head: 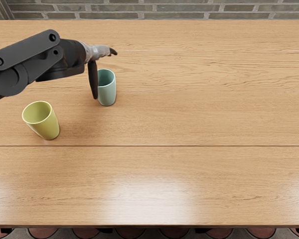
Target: Pick up cup and place in cup with left hand
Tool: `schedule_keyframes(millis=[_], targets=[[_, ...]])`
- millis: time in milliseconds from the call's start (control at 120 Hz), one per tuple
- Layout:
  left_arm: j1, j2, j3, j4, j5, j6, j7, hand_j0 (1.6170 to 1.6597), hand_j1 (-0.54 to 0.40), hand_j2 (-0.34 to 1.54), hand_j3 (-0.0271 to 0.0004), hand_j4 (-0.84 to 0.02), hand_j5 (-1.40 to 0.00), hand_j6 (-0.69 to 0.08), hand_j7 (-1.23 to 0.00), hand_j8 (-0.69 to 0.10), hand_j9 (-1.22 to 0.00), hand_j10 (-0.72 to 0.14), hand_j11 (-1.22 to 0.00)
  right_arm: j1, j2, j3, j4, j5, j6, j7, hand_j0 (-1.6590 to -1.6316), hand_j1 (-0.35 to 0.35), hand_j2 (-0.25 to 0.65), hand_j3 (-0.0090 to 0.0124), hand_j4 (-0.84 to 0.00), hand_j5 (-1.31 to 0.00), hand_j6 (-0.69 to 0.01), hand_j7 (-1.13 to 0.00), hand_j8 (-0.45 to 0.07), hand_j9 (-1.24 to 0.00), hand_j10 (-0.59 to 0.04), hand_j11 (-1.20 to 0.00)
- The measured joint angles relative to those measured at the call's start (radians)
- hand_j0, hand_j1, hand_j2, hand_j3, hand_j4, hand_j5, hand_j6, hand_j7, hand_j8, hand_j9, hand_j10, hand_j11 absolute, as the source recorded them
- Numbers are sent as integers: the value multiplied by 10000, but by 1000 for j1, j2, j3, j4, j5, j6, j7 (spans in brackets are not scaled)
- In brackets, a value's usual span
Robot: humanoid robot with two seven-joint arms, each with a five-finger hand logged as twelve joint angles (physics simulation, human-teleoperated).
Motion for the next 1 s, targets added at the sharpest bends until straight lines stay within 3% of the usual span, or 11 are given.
schedule_keyframes(millis=[408, 1000], targets=[[-2, -49, 26, 81, 2, 4, 0, 16581, 2411, 195, 0, -936, -1184, -946, -1183, -943, -1182, -931, -1181, 0, 0, 0, 0, 0, -1, 0, -16581, -3491, 1, 0, -4, -1, -7, 0, -5, -1, -3, 0], [3, -84, 74, 122, 2, 46, 0, 16581, 1205, 399, 0, -1943, -2493, -1953, -2491, -1950, -2490, -1937, -2489, 0, 0, 0, 0, 0, -1, 0, -16581, -3491, 1, 0, -4, -1, -7, 0, -5, -1, -3, 0]])
